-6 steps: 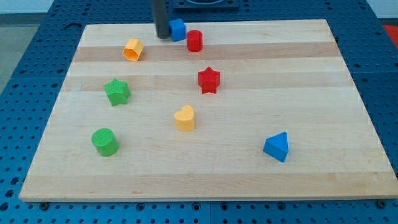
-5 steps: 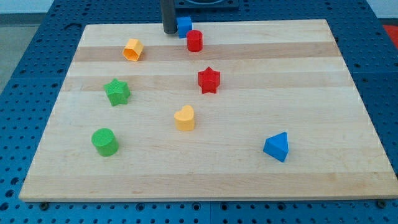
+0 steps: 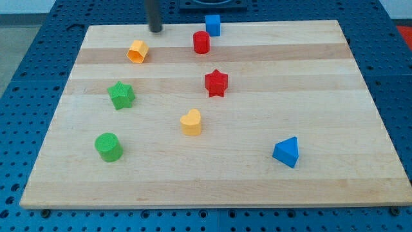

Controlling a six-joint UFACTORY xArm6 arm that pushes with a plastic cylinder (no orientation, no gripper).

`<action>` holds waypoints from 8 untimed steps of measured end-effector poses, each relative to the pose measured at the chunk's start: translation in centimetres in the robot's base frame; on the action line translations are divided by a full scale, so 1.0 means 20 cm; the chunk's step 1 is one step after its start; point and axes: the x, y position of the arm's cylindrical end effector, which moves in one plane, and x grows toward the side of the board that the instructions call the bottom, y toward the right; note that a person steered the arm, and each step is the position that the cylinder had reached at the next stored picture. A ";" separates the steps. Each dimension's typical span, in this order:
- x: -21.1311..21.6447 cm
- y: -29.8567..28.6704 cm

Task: Slide yellow hexagon below red circle

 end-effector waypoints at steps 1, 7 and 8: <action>0.28 -0.15; 0.47 0.37; 0.47 0.55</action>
